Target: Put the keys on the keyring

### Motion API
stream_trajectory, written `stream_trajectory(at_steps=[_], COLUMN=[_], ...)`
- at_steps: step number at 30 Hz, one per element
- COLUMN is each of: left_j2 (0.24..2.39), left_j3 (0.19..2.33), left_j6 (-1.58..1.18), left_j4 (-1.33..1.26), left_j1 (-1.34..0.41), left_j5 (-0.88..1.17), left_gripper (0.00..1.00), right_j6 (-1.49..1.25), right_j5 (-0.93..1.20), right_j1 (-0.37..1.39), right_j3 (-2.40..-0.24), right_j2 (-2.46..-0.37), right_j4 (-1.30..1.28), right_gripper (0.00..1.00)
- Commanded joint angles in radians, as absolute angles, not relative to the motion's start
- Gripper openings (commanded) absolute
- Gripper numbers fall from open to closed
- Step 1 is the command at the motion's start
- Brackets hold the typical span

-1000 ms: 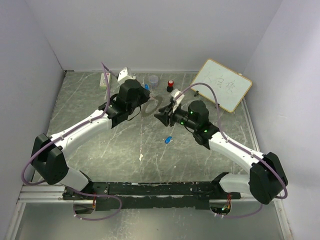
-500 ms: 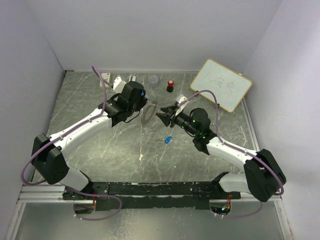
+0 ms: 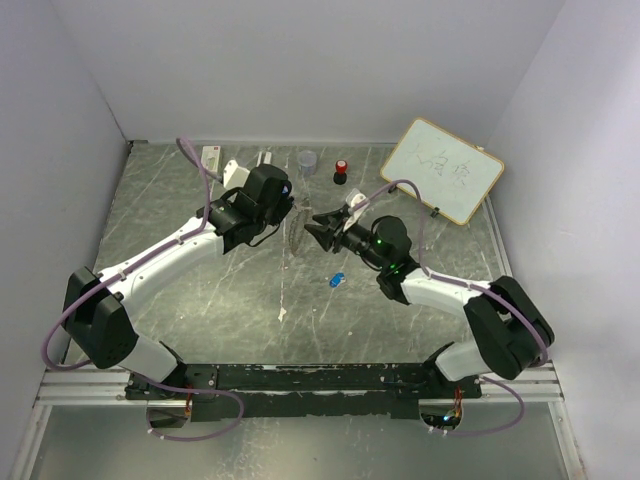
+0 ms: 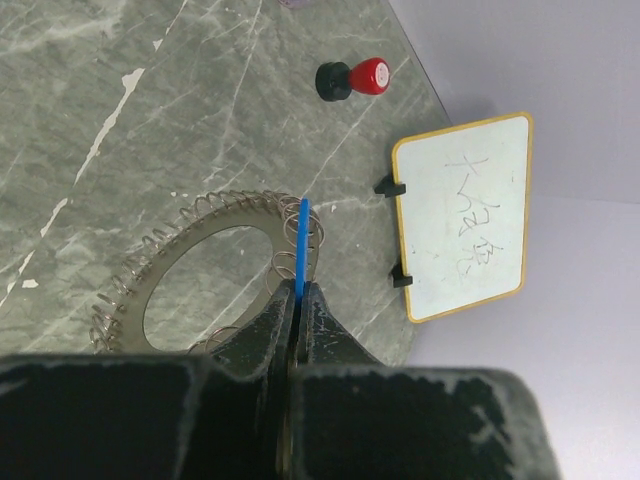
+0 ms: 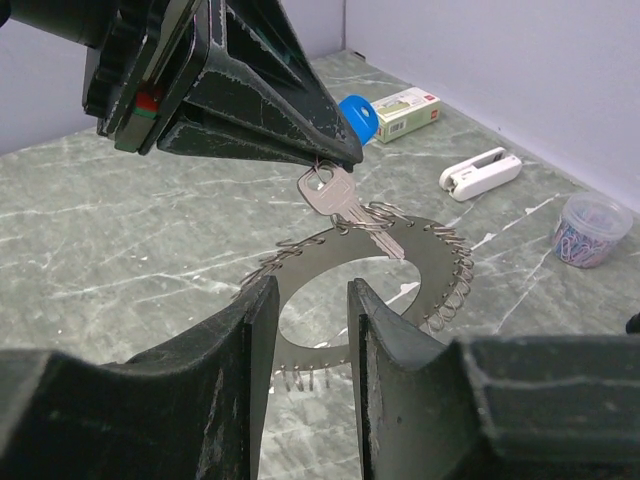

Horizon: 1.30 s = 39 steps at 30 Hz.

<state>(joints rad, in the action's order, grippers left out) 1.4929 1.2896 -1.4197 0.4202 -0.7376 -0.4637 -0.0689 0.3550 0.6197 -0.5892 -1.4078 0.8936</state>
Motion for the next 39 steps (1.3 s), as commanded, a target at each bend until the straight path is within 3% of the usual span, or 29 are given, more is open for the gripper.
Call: stream_trajectory(at_steps=[1,10,19,26,34,39], left_j2=[1.468,1.463,1.419,1.4,1.43,1.47], left_j3=[1.312,1.288,1.271,1.257,1.289,1.331], left_j6=[-1.486,-1.532,-1.505,-1.444,-1.455,-1.45], left_j4=[0.436,0.432,0.422,0.408,0.415,0.417], left_j1=[-0.747,-0.748,-0.747,-0.748,-0.748,-0.747], left_j5=[-0.452,-0.407,-0.43,-0.453,-0.477,-0.474], left_gripper=[0.07,0.07,0.07,0.07,0.07,0.07], right_j6=[-0.048,-0.009,-0.009,-0.332,-0.242,-0.18], right_j5=[0.362,0.306,0.15,0.321,0.387,0.323], right_j1=[0.629,0.629,0.614,0.499,0.54,0.611], right_j3=[-0.623,-0.67,-0.708,-0.755,-0.731,-0.761], right_j2=[-1.431,-1.487,-1.465,-1.422,-1.333,-1.355], right_j4=[0.983,0.966,0.858,0.768,0.66,0.555], right_gripper=[0.33,0.33,0.47,0.49,0.5,0.51])
